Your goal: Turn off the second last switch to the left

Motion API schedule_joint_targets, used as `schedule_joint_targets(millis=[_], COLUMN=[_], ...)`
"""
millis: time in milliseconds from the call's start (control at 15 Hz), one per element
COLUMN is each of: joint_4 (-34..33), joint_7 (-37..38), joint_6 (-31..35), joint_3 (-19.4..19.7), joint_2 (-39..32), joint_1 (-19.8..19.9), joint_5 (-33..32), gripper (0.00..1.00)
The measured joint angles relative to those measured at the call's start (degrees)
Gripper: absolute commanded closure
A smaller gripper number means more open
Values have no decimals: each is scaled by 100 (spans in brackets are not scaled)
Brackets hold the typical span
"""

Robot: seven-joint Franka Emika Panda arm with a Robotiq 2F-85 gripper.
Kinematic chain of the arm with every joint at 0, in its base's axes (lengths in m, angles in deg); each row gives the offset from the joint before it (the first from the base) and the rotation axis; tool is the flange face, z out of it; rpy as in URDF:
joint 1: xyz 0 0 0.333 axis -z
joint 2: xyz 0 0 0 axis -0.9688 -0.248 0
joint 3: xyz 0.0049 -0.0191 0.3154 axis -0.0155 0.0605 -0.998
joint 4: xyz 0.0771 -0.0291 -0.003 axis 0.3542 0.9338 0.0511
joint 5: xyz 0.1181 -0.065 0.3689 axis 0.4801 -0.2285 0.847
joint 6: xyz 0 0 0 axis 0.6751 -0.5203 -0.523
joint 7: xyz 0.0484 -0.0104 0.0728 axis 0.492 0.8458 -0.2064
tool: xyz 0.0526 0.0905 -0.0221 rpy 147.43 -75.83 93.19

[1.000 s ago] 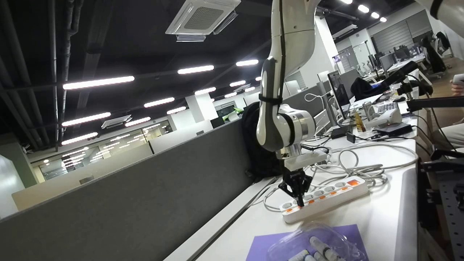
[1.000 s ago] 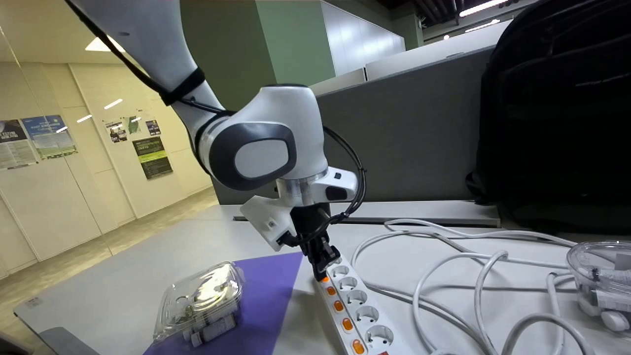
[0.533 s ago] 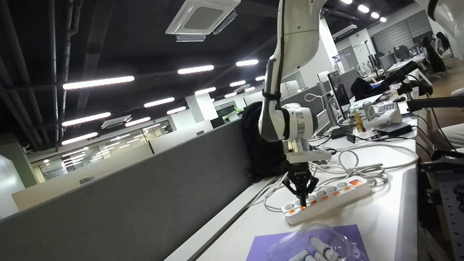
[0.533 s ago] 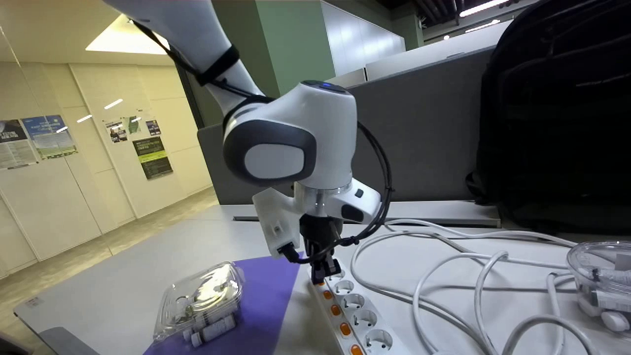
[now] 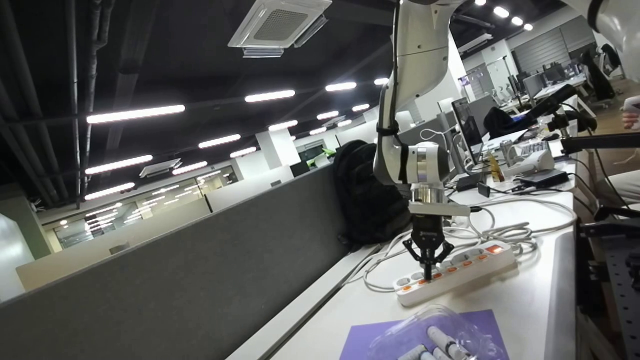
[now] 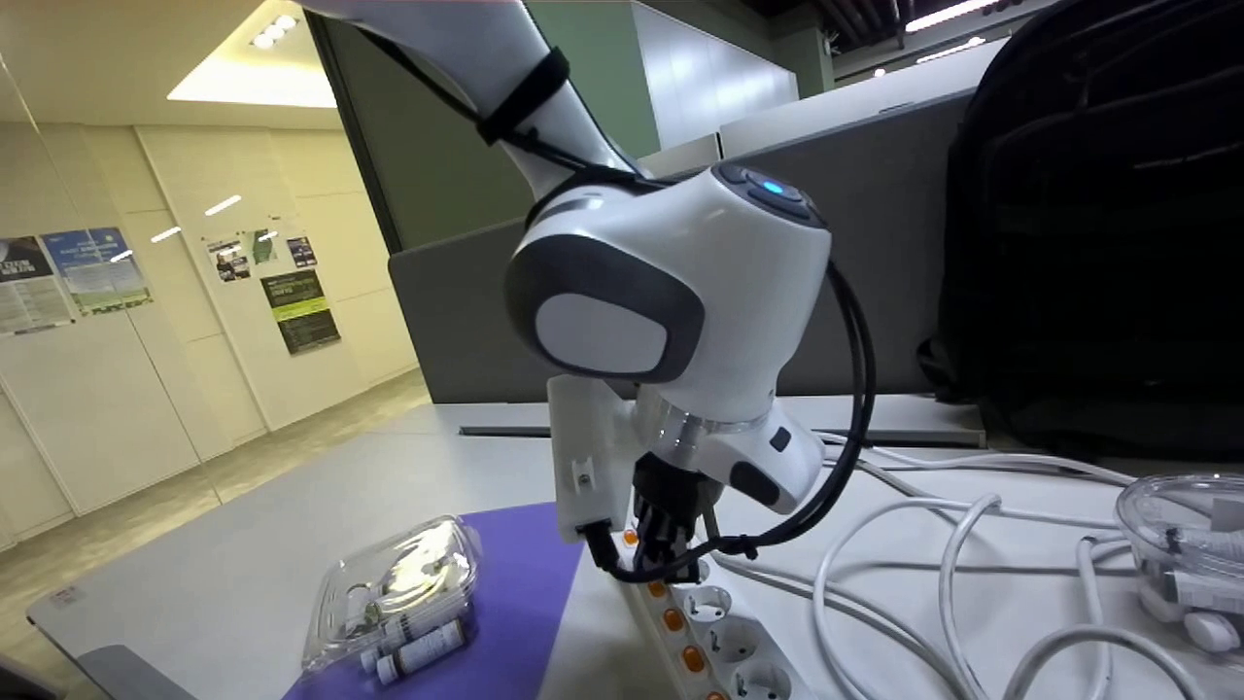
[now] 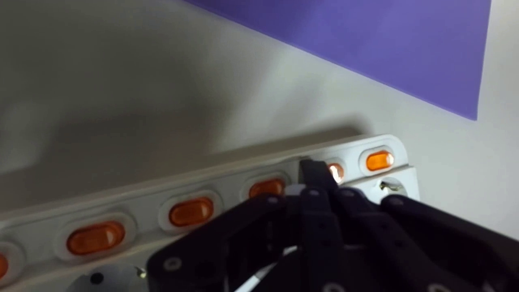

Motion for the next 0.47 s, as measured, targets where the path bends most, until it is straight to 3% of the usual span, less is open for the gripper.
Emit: schedule_joint_targets(millis=[267, 333, 467], joint_4=[3, 15, 63], joint_7=[-435, -509, -546], joint_6=[111, 135, 157], joint_3=[109, 118, 145], joint_2=[128, 225, 496], joint_1=[-397, -515, -749], joint_5=[-12, -45, -180], gripper=[100, 74, 68])
